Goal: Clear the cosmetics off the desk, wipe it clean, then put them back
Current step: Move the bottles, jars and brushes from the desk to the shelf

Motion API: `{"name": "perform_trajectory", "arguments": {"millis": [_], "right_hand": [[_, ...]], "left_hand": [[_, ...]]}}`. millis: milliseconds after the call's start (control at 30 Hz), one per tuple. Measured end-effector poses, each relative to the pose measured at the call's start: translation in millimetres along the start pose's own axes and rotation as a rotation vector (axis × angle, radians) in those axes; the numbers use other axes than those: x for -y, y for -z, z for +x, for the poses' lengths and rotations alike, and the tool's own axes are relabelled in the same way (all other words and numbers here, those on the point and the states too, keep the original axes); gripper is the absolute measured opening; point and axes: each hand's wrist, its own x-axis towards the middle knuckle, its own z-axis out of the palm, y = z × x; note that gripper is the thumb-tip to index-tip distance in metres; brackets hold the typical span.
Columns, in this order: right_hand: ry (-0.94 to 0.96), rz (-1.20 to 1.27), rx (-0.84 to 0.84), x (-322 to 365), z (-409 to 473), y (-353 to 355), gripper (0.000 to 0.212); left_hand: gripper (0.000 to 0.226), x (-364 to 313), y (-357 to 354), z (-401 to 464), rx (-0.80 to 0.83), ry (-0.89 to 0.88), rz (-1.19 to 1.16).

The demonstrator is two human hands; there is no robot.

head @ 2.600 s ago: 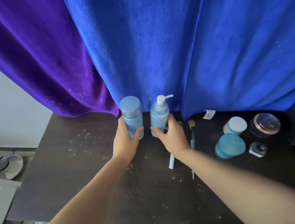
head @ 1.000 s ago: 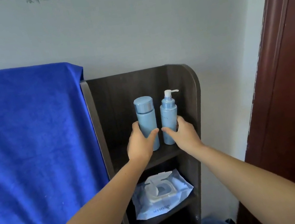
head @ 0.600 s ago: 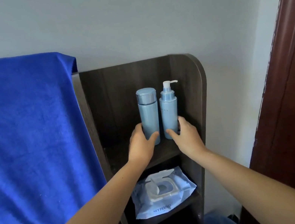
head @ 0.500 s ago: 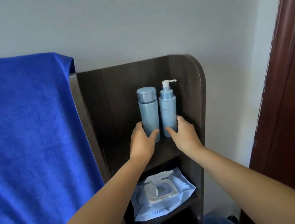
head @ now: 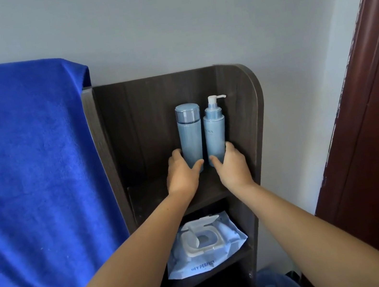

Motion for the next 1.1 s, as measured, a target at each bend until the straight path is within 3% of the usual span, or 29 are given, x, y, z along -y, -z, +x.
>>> {"name": "perform_trajectory", "arguments": {"millis": [133,267,400,500,667,833,1000,1100], "right_hand": [[0.072,0.058,-0.015,6,-29,10,0.065],[0.324,0.104,-0.088,2,-86,13,0.05],[0.402,0.169,0.026,4,-154,-10,0.038],[0.419,0.162,0.156,3,-203,-49,0.039],[0.349,0.065,0.436,-6,-278,-123,0.034],[0.153,-0.056,0.632,-17,-324,-191,0.041],[0.027,-0.139,0.65,-24,-337,-242,0.053],[0.069,-0.239,0.588,-27,-341,-255,0.038]], "left_hand": [[0.064,1,18,-31,-0.044,-0.157,-0.015],[0.05,15,57,-95,-0.014,-0.334,-0.127],[0.041,69,105,-164,0.033,-0.38,-0.1],[0.034,133,140,-199,0.04,-0.206,-0.039],[0.035,237,192,-238,-0.087,0.136,0.086],[0.064,308,196,-258,0.027,0.33,0.235],[0.077,347,178,-255,0.139,0.378,0.205],[0.073,356,176,-249,0.169,0.382,0.205]]}}
